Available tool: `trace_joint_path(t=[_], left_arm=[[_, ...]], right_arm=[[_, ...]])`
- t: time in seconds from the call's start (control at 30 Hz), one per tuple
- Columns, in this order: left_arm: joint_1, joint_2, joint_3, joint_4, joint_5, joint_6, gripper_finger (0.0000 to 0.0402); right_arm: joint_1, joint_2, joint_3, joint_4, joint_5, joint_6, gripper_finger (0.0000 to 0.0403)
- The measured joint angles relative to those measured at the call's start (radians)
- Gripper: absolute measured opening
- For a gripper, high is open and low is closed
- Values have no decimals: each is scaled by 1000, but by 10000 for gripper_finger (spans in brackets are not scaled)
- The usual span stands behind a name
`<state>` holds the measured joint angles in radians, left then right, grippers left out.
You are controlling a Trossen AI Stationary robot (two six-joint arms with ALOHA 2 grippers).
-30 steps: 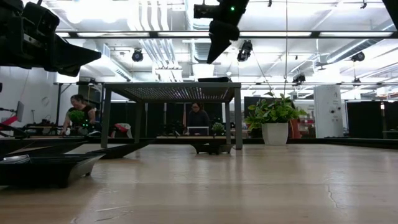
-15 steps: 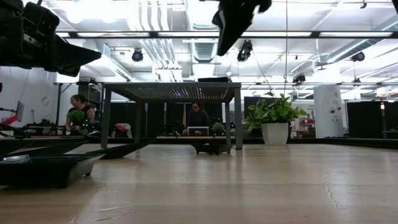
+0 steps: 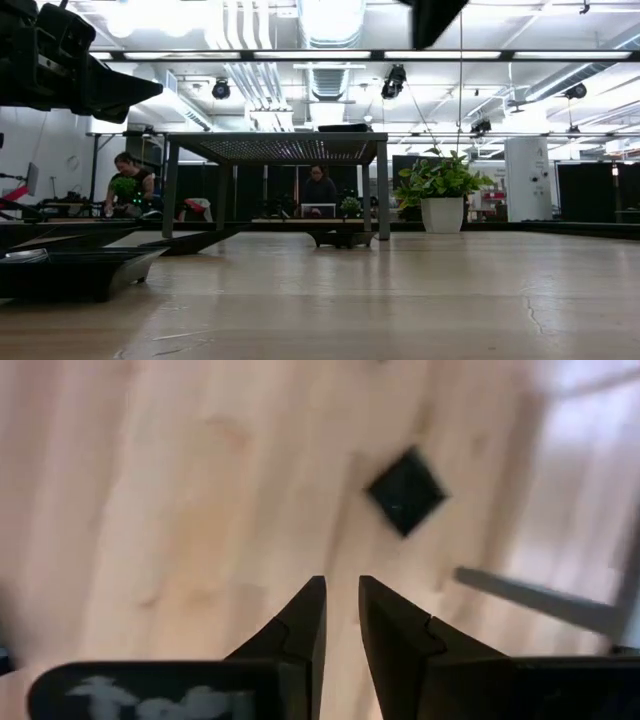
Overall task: Pick & Place Mini shaped plates
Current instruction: Put the black square plate on the shelf
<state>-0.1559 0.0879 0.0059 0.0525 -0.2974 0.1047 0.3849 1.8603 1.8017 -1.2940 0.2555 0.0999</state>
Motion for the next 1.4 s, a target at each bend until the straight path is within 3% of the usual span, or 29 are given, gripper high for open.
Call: trace_joint_path(t=[0.23,0.53,0.7,1.07,1.4], left_arm=[[0,0,0,0,0,0,0],[0,0,0,0,0,0,0],[0,0,0,0,0,0,0],[0,0,0,0,0,0,0],[0,0,0,0,0,0,0]], right_arm=[[142,0,-90,-57,-111,193,59],[315,1,-240,133,-119,241,59],[379,2,-302,244,-97,298,67],[502,2,-367,422,-125,428,128],[556,7,-462,569,-125,549,125]])
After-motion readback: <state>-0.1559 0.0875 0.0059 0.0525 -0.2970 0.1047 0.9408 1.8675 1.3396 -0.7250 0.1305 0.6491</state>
